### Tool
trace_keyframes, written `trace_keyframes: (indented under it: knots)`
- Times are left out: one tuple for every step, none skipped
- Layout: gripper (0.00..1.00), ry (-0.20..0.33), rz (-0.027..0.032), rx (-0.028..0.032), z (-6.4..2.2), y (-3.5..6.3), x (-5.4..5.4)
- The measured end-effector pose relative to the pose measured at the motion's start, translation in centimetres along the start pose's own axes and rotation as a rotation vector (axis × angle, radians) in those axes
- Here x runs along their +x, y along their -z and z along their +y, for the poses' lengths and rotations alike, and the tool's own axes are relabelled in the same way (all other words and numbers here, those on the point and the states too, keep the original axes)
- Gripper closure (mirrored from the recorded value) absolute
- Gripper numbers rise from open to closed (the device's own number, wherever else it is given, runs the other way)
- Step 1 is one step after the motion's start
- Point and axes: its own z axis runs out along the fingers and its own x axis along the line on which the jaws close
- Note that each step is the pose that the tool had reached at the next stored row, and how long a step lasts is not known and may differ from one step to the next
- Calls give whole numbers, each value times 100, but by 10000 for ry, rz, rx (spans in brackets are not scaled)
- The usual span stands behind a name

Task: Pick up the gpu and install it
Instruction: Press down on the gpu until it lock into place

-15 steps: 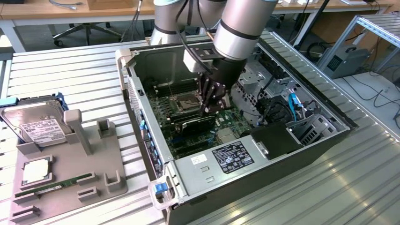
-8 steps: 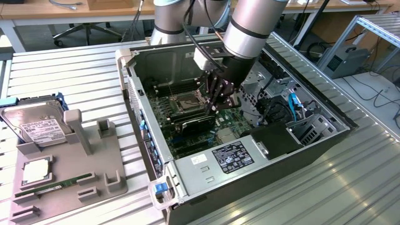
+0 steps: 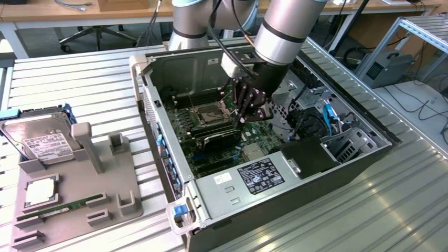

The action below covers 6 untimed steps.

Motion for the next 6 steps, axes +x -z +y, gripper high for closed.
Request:
trace_keyframes:
  knots:
    - [89, 0, 0, 0, 0, 0, 0]
    - [89, 0, 0, 0, 0, 0, 0]
    - [89, 0, 0, 0, 0, 0, 0]
    - [89, 0, 0, 0, 0, 0, 0]
    - [89, 0, 0, 0, 0, 0, 0]
    - [89, 0, 0, 0, 0, 0, 0]
